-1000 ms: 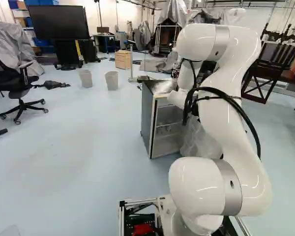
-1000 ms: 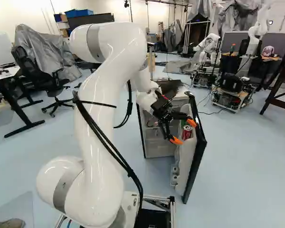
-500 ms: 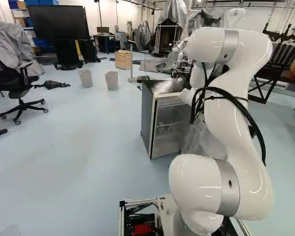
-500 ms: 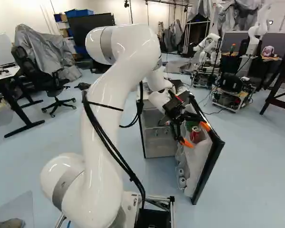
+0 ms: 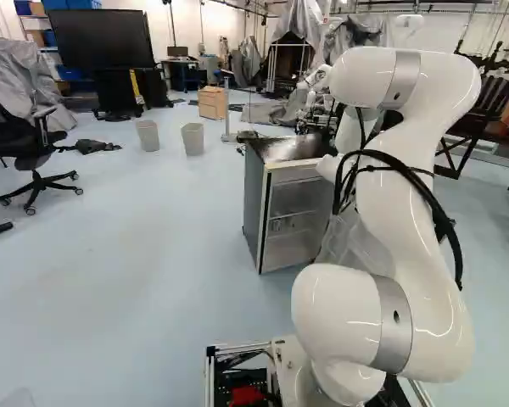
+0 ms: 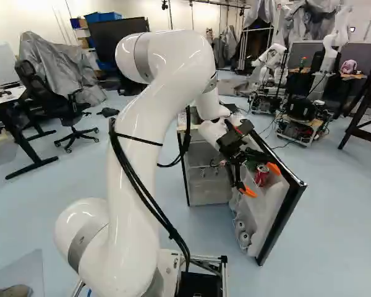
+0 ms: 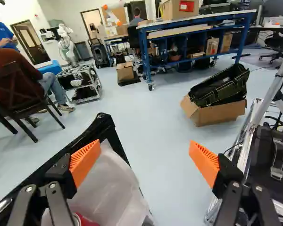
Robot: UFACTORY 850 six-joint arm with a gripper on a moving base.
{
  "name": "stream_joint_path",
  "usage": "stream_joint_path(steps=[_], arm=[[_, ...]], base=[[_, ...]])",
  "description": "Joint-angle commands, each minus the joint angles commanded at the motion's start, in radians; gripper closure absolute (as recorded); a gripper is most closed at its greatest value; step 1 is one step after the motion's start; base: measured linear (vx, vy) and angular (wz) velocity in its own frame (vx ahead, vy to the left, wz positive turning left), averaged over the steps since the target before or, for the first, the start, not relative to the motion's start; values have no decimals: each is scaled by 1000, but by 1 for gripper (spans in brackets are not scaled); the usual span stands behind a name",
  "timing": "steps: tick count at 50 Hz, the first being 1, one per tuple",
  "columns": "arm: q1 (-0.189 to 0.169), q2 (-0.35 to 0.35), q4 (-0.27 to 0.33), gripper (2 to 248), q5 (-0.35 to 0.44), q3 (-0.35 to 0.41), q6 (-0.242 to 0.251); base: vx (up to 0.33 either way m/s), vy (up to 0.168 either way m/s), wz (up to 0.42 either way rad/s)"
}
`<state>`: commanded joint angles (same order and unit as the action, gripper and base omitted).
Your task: Grab a drink from the fridge
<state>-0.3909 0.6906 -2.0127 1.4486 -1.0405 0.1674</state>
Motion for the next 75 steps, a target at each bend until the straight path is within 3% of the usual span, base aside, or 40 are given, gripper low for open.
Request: stream_joint_path(steps=[62, 75], arm=[[194, -221, 642, 3, 0, 474, 0], [217, -262, 781, 3, 0, 544, 0]], base=[[0, 0, 0], [0, 0, 0]])
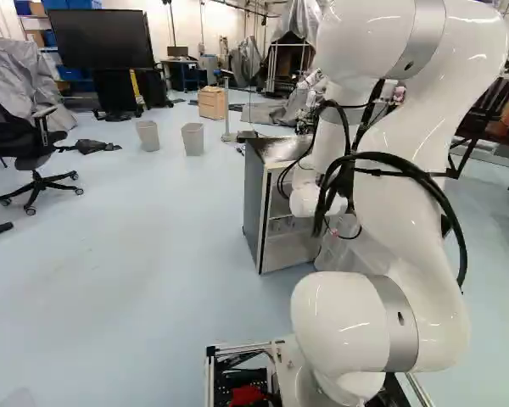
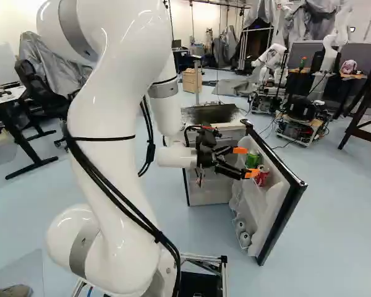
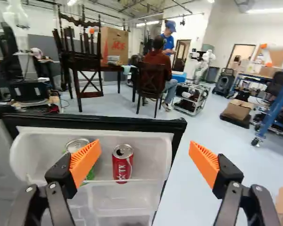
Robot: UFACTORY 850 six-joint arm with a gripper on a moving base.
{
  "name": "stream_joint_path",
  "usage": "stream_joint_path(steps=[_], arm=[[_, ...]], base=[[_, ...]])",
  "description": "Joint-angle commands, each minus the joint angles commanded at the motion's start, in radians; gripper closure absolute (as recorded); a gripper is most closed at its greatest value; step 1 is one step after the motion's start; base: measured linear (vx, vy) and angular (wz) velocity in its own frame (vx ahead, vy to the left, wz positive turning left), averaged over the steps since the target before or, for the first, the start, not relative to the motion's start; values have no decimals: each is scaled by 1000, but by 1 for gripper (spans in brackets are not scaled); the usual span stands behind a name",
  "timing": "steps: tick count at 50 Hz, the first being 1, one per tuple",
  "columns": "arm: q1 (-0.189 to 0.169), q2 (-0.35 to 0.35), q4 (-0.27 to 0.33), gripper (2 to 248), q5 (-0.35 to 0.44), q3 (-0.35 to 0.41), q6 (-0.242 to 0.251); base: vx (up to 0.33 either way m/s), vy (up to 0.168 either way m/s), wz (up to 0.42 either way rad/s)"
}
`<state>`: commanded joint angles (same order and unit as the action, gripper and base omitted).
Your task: Grab a drink from the fridge
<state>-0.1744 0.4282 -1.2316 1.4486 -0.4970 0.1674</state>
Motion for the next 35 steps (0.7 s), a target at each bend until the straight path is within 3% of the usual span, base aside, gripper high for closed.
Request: stream_joint_path(steps=[35], arm=[[6, -69, 365, 3, 0, 103, 0]], base=[[0, 0, 0]])
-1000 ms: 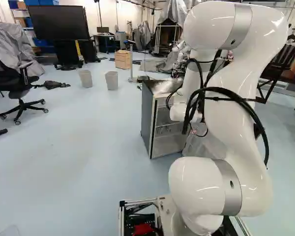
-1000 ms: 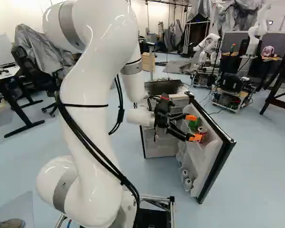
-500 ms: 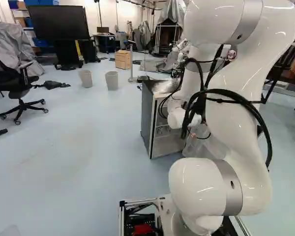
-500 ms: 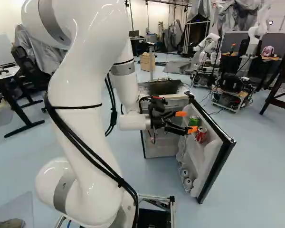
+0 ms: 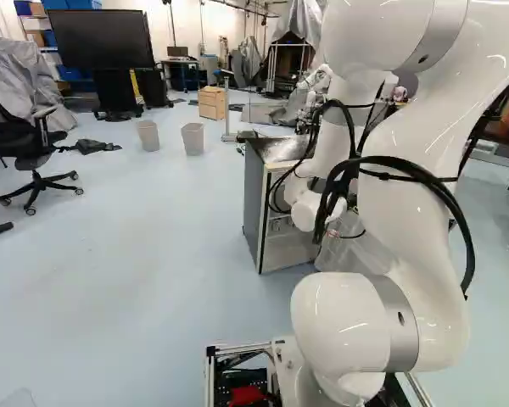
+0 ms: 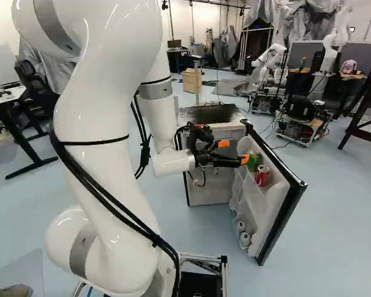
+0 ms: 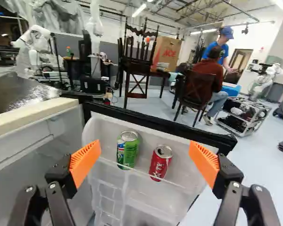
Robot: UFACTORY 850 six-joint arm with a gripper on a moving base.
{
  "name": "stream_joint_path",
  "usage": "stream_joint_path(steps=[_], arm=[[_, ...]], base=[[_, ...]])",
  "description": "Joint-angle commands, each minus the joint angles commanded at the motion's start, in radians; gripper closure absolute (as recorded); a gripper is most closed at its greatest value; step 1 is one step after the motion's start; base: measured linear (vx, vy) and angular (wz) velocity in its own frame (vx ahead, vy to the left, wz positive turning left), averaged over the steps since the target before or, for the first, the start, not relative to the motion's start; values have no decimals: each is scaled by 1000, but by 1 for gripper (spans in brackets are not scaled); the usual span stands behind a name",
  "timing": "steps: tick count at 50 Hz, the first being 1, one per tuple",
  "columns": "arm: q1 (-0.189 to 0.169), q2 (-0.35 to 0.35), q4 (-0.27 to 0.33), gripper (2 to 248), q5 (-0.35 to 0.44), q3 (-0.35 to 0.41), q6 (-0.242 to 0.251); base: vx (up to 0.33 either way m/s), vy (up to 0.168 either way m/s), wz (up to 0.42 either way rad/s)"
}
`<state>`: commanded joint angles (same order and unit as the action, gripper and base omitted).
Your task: Grab a drink from the fridge
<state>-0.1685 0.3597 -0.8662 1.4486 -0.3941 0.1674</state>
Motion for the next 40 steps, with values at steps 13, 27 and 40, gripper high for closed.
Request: stream_joint_path(steps=[13, 27, 40], arm=[[-6, -19, 137, 3, 0, 27, 0], [-14, -29, 284, 3, 0, 50, 0], [-14, 6, 421, 3, 0, 49, 0]], base=[[0, 0, 0], [0, 0, 0], [0, 0, 0]])
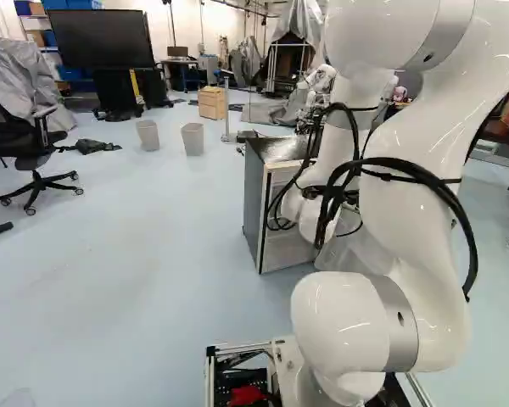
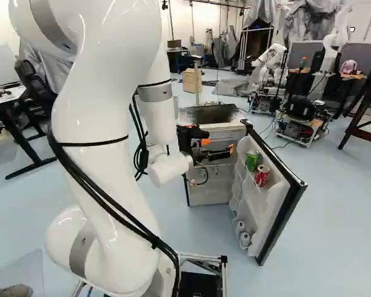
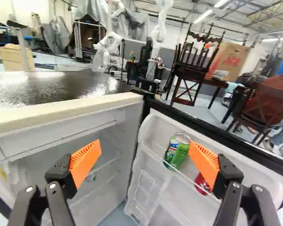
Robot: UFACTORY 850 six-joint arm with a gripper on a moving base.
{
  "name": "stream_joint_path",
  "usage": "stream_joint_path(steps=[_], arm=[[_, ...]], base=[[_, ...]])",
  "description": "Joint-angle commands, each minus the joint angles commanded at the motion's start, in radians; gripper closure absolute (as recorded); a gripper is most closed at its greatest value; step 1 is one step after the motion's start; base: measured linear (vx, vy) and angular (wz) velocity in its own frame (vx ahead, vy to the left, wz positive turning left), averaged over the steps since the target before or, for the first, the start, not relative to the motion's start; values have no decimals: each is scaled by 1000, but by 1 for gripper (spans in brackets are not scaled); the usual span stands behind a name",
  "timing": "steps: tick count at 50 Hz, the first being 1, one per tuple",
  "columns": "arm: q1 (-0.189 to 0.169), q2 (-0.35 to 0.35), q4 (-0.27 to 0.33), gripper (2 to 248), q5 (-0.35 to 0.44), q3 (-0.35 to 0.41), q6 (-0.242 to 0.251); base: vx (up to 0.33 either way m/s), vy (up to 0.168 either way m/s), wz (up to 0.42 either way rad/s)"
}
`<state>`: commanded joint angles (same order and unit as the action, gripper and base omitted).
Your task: Grab a drink from the fridge
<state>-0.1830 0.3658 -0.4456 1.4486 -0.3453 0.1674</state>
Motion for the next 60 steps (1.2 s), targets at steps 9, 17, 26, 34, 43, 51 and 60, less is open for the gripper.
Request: stream_joint_path(steps=[9, 17, 26, 34, 43, 51, 60], arm=[[0, 29, 95, 3, 0, -6, 0], [0, 55, 179, 3, 0, -12, 0], [-3, 84, 274, 3, 0, -20, 0], [-14, 109, 358, 3, 0, -26, 0], [-32, 137, 446, 3, -2, -33, 0], [-57, 162, 471, 3, -3, -39, 0], [-88, 191, 475, 3, -4, -47, 0]], base=[[0, 0, 0], [0, 0, 0], [0, 0, 0], [0, 0, 0], [0, 0, 0], [0, 0, 0], [0, 0, 0]])
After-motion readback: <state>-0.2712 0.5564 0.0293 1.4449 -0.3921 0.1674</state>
